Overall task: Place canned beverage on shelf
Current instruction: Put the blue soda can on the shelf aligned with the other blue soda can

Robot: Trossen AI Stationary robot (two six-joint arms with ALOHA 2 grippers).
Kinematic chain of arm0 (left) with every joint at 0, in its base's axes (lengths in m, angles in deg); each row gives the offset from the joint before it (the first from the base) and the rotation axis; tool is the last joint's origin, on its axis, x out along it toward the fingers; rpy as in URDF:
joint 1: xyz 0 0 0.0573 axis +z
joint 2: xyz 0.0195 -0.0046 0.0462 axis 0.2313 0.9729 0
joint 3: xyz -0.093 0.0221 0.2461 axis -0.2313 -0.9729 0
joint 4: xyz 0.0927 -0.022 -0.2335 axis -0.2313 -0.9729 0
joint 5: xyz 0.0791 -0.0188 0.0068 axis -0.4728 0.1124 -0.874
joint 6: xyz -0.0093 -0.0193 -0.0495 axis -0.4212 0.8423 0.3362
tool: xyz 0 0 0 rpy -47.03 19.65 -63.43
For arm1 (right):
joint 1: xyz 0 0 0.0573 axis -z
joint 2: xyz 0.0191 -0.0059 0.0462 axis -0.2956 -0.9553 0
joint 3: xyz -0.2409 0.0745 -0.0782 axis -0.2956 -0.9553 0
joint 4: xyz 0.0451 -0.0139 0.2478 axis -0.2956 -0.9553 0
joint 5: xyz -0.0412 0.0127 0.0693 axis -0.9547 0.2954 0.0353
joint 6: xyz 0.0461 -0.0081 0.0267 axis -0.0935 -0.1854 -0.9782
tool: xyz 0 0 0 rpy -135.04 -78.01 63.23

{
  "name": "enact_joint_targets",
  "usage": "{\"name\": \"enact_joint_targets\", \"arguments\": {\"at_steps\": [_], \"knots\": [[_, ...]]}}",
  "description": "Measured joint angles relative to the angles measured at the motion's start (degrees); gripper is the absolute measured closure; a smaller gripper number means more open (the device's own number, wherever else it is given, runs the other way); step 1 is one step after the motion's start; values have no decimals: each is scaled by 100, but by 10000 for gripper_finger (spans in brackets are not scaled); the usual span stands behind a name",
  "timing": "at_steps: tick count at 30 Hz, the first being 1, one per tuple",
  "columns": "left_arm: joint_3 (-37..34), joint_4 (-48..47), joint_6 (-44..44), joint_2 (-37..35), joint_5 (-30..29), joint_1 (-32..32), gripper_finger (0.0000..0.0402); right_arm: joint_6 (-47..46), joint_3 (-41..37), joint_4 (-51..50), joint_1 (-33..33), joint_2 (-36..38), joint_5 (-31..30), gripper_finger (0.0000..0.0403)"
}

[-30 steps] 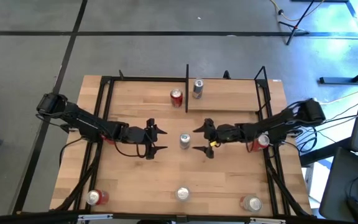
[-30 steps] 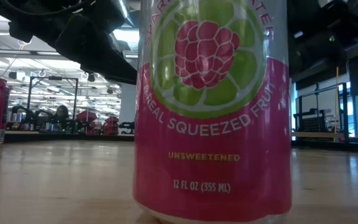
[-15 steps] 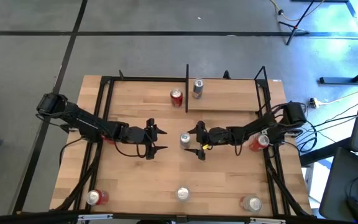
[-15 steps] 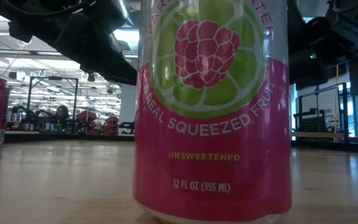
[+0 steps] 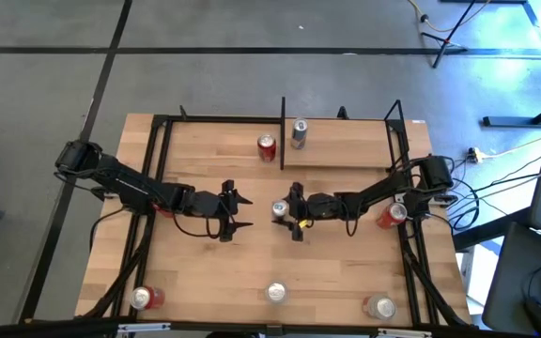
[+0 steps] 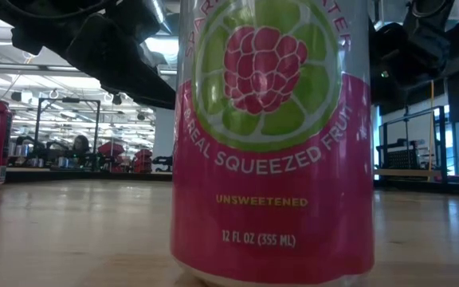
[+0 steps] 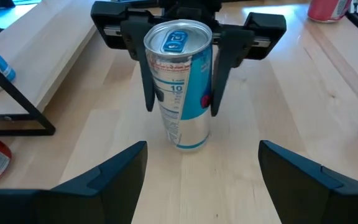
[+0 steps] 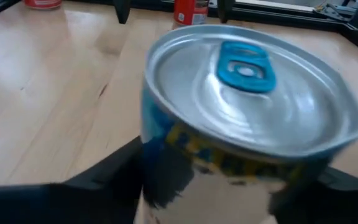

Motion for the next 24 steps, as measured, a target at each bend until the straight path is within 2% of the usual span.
{"name": "enact_joint_targets", "arguments": {"at_steps": [2, 3, 8, 17, 20, 24], "knots": [[0, 1, 18, 0, 1, 0, 114, 55, 0, -1, 0, 7, -76, 194], [0, 0, 20, 0, 1, 0, 114, 143, 0, -8, 0, 24, -86, 200], [0, -2, 22, 0, 2, 0, 114, 370, -17, -386, -2, 384, -227, 200], [0, -2, 26, 0, 95, -66, 114, 1109, -11, -1921, 97, 2042, -1522, 190], [0, 11, 26, 0, 93, -66, 114, 1192, -11, -2365, 366, 2493, -1486, 197], [0, 15, 26, 0, 92, -66, 114, 1174, -11, -2648, 923, 2724, -1077, 195]]}}
